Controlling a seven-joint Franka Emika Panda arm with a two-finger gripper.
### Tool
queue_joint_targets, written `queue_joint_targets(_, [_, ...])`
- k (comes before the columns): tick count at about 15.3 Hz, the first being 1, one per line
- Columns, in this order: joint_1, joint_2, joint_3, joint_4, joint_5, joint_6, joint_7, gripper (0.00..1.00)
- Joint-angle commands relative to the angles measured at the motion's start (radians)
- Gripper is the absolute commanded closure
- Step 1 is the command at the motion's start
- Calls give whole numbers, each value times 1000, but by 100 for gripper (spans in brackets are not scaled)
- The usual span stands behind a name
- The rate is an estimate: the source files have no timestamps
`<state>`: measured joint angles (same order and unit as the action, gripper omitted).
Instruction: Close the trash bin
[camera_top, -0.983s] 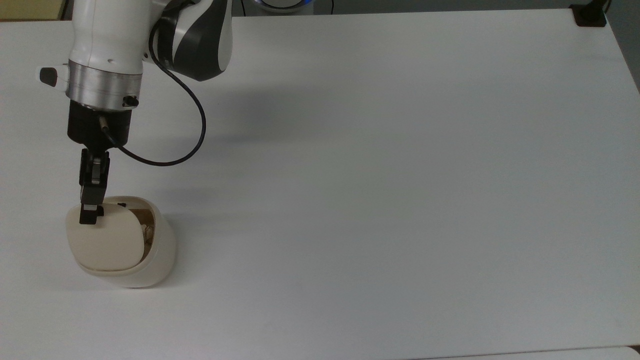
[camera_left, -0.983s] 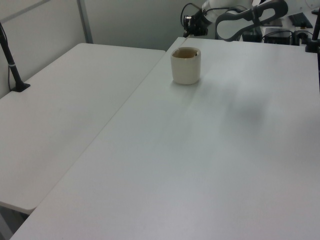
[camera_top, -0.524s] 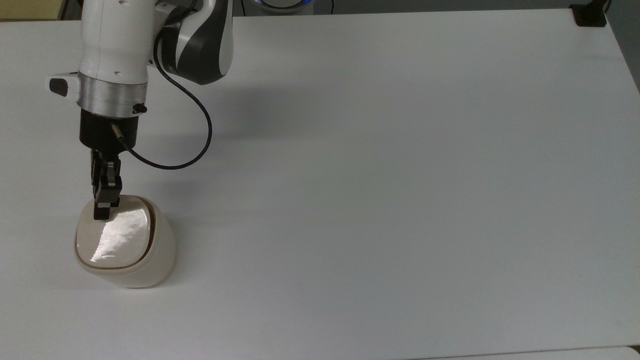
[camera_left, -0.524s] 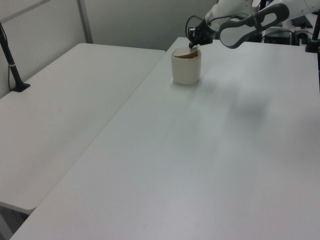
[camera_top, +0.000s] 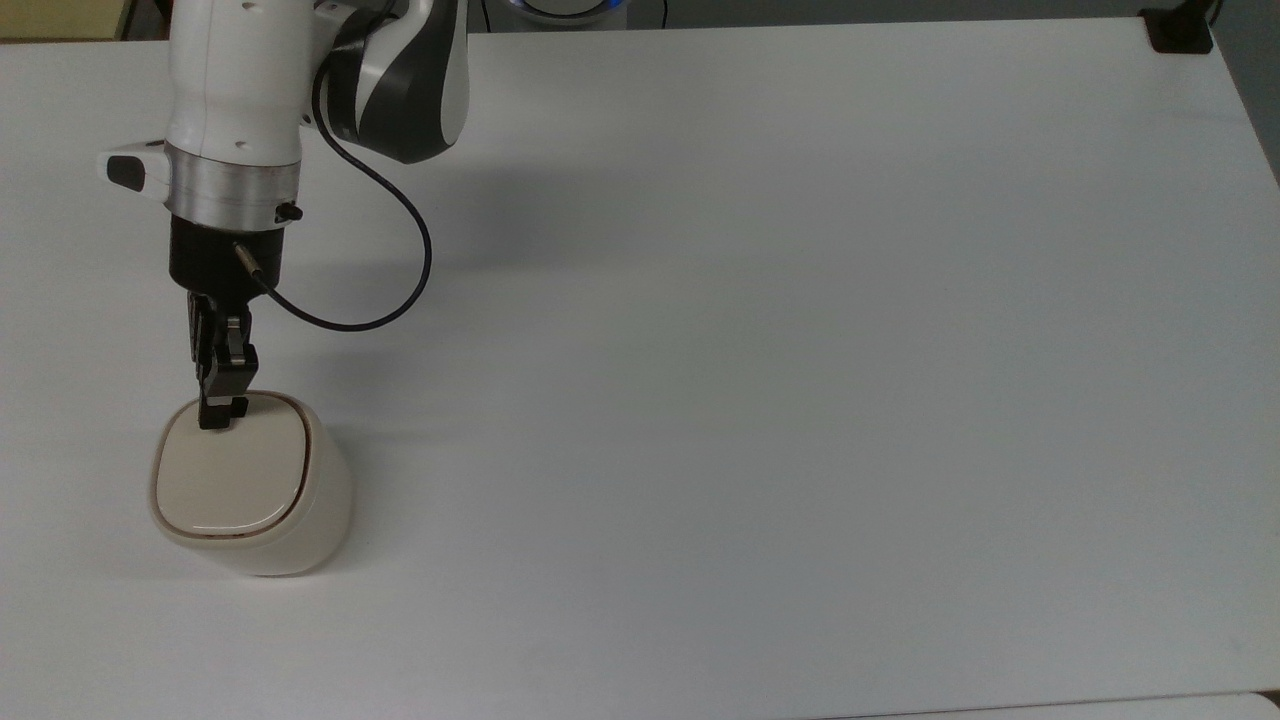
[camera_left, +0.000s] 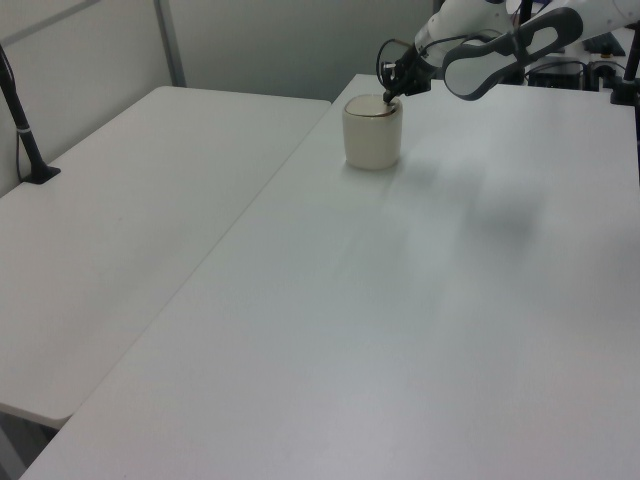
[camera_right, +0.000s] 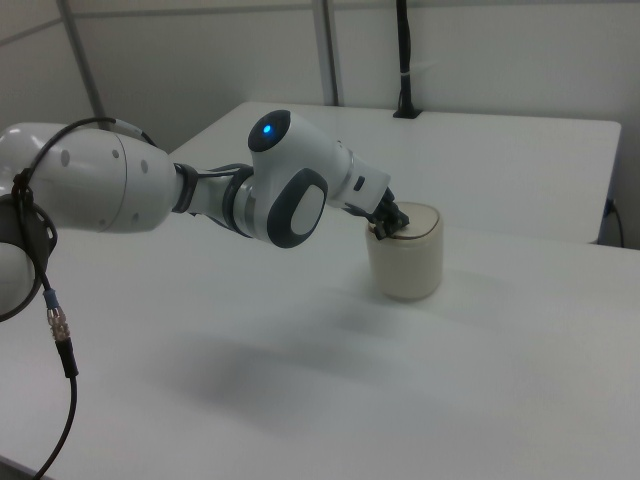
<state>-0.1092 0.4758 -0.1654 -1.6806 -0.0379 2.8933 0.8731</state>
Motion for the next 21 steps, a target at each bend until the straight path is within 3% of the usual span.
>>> queue_joint_targets(1, [8,-48,3,-59,9,-31,-36,100])
queue_joint_targets(11, [10,-54,12,-84,10,-32,-68,100])
queue_joint_targets(16, [8,-251,24,-79,29,-221,-65,100])
queue_joint_targets(20, [-3,-387,113,-73,27,-477,-66,100])
queue_joint_targets(21, [-10,-414,133,-70,27,-556,-68,96])
